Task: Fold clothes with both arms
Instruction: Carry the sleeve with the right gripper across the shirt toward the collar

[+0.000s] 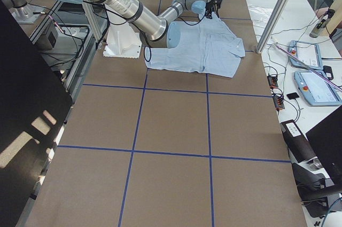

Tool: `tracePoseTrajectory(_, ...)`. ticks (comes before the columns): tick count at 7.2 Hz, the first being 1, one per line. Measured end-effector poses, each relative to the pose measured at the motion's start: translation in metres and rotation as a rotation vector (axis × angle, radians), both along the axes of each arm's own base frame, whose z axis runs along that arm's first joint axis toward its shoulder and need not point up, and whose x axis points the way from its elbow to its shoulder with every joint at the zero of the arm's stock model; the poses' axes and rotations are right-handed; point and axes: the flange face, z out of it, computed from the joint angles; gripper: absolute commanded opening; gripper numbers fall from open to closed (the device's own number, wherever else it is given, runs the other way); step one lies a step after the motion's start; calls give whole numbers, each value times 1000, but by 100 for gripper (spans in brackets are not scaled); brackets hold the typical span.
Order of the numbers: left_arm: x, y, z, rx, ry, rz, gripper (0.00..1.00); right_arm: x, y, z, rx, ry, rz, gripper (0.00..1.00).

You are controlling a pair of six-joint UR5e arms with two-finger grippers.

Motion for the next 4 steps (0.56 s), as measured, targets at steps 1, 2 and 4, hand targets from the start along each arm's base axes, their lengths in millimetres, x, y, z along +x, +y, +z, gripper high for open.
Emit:
tracePoseTrajectory(1,3,-8,4,-40,17,-26,99,-1,2,-1,-1,-2,2,91)
tracePoseTrajectory(2,12,-26,12,-71,22,-27,100,0,3,-1,-8,-6,5,91)
tracePoseTrajectory(4,61,-53,30,-85,21,40,100,10,11,24,-24,-14,7,91)
